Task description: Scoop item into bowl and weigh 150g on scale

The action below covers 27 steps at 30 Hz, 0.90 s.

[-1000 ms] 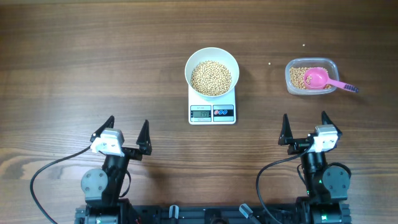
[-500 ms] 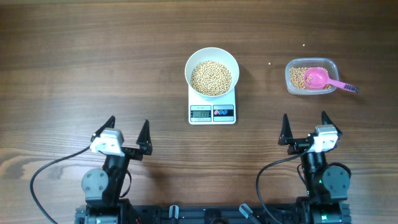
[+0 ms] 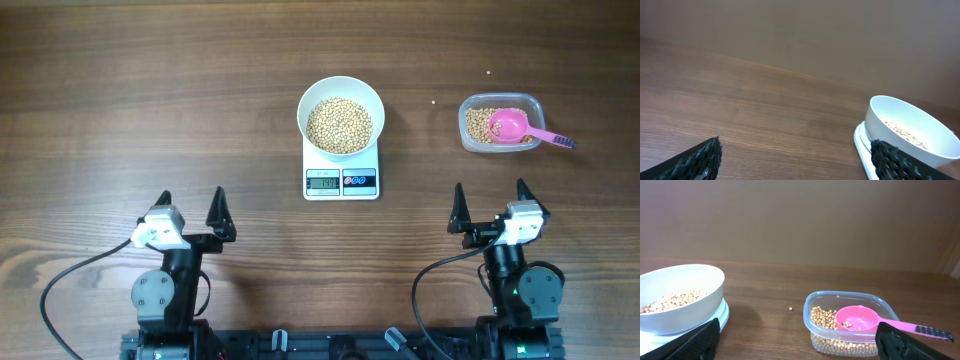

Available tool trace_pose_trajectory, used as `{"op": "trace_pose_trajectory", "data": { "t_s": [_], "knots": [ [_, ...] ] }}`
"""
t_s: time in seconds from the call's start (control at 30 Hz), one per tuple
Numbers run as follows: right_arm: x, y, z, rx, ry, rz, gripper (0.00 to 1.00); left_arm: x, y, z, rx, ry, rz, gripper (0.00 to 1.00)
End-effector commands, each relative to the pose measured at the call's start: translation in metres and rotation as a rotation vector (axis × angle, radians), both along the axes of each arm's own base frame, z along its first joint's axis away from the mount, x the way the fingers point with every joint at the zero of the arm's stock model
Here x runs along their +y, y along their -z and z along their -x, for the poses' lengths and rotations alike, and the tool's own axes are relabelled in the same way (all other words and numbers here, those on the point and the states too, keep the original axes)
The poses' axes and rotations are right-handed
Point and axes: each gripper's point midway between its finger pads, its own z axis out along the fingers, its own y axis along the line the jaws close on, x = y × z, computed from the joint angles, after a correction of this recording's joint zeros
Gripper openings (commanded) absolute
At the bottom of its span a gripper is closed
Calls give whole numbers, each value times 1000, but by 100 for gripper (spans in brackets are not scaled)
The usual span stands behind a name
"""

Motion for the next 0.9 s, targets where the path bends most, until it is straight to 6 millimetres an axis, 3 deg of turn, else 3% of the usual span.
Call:
{"op": "trace_pose_trajectory", "data": {
  "t_s": [0.0,0.6,0.87],
  "knots": [
    [4,-2,1,-10,-24,-16,100,5,2,0,4,-30,2,100],
    [4,-2,1,-10,-24,-16,100,-1,2,0,-5,21,-230,100],
    [4,-2,1,-10,-24,-15,100,0,2,0,-3,12,-239,100]
  ]
}}
